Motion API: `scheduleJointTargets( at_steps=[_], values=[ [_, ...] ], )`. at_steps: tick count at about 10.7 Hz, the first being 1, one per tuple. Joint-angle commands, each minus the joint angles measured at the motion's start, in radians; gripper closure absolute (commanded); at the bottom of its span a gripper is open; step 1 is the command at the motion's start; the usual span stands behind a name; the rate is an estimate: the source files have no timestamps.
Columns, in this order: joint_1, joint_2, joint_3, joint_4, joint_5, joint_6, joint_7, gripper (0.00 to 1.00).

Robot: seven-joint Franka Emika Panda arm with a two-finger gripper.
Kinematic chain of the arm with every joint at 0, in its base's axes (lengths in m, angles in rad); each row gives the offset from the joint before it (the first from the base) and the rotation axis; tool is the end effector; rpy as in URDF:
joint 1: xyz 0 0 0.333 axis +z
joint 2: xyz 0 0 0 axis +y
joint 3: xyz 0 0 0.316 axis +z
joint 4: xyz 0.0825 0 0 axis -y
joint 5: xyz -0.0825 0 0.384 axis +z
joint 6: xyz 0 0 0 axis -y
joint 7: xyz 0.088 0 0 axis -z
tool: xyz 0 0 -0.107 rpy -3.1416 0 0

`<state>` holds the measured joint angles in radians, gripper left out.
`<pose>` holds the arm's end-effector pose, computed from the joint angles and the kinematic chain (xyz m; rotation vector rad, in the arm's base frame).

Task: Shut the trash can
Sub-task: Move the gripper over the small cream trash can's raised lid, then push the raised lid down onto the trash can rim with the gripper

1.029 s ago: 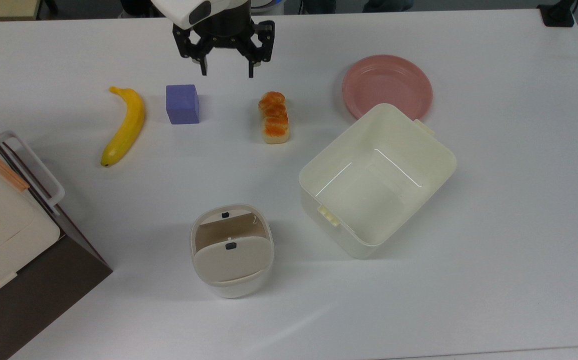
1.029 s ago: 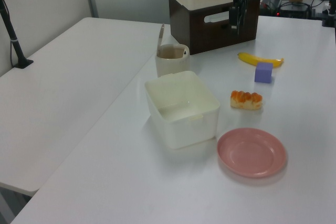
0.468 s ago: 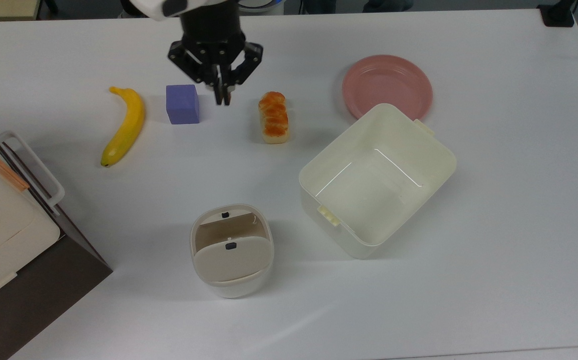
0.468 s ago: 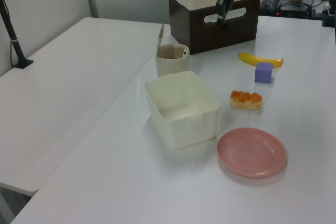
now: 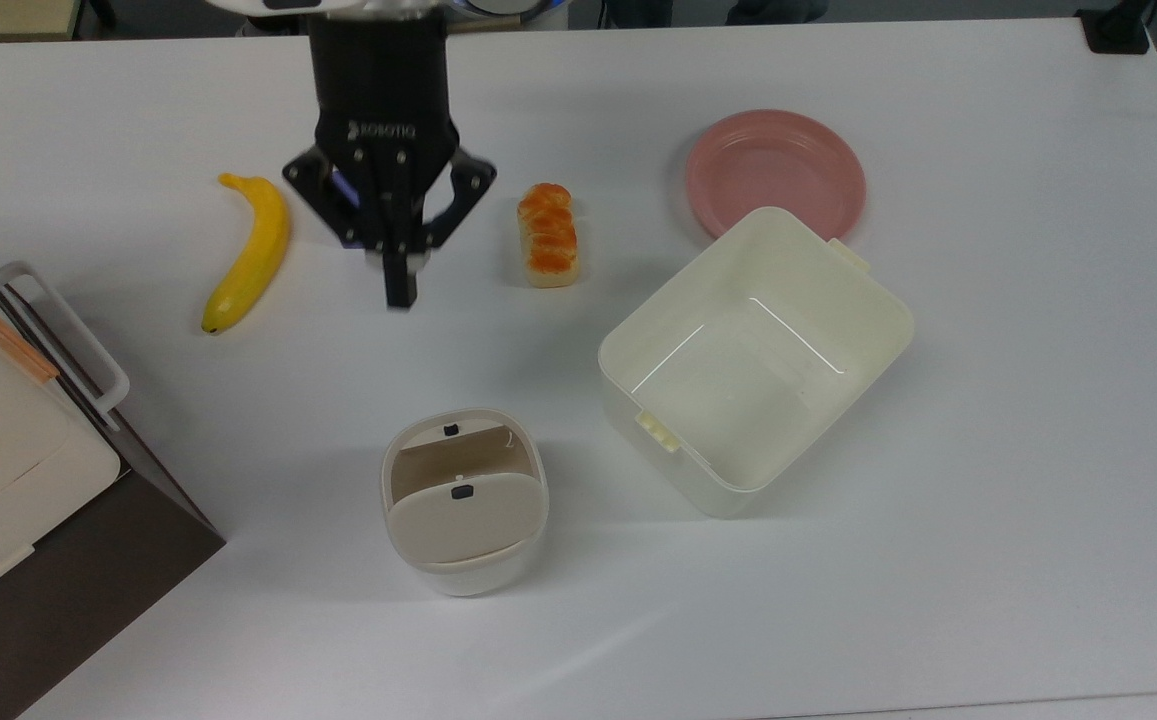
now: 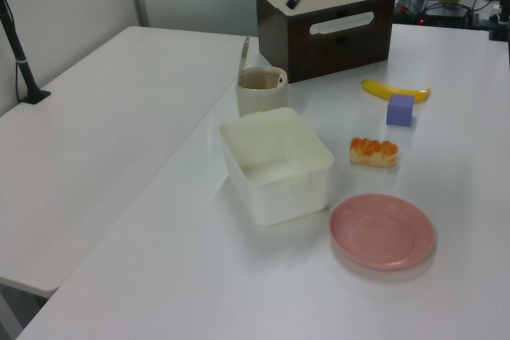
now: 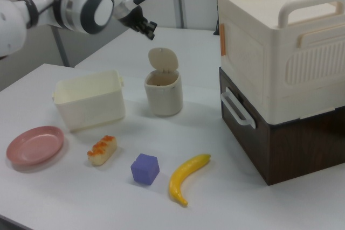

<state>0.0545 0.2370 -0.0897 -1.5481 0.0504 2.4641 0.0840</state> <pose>0.6824 -0.0169 0.5923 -2.9174 0.2007 -1.0332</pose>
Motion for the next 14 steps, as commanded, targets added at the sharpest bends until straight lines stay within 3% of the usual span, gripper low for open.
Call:
scheduleJointTargets(
  at_steps=[1,5,8,14],
  values=[
    [0.028,0.151,-0.015,0.086,0.016,0.269,0.08,1.0],
    [0.05,0.324,-0.027,0.238,0.009,0.374,0.08,1.0],
    [0.074,0.361,-0.048,0.235,-0.014,0.371,0.076,1.0],
    [0.077,0.329,-0.061,0.198,-0.034,0.075,0.013,1.0]
  ],
)
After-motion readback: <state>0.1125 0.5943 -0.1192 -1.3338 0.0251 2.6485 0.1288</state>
